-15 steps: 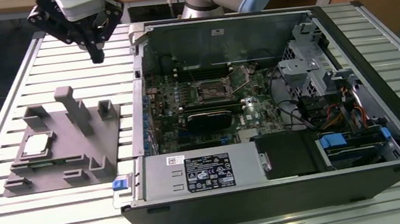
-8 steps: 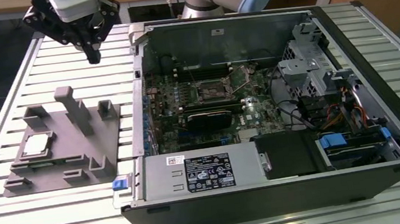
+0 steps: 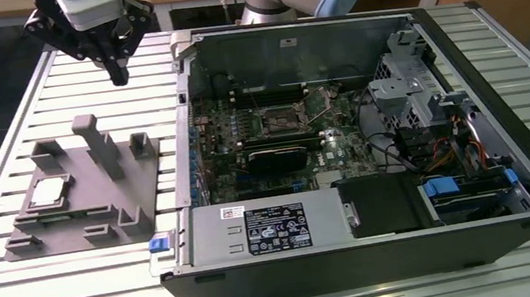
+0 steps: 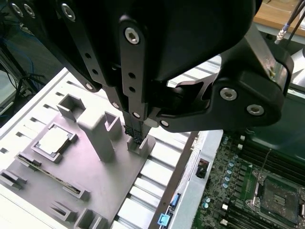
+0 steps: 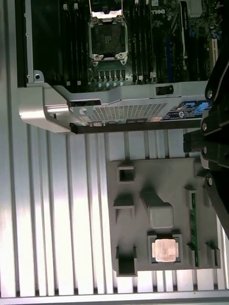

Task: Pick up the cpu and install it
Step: 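Reach for the cpu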

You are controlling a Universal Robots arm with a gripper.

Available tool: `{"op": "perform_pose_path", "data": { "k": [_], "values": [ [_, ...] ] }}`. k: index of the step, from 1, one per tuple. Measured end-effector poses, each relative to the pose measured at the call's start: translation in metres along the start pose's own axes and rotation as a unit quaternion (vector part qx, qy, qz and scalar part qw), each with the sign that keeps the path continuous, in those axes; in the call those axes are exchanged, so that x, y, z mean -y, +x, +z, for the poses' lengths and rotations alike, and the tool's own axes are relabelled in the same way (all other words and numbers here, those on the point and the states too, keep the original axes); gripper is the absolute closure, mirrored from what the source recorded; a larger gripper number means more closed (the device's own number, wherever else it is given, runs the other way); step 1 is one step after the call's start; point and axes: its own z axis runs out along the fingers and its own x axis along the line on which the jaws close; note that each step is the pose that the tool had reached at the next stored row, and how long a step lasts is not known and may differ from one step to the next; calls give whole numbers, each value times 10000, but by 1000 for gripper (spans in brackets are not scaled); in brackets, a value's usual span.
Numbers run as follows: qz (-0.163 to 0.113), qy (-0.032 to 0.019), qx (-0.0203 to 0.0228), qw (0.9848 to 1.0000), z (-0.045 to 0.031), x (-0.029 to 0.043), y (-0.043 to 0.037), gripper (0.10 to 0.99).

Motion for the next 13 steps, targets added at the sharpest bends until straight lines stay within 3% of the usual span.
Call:
{"op": "perform_pose_path", "data": {
  "k": [13],
  "values": [
    [0, 0, -3, 10000, 5, 10, 128, 980]
  ]
}}
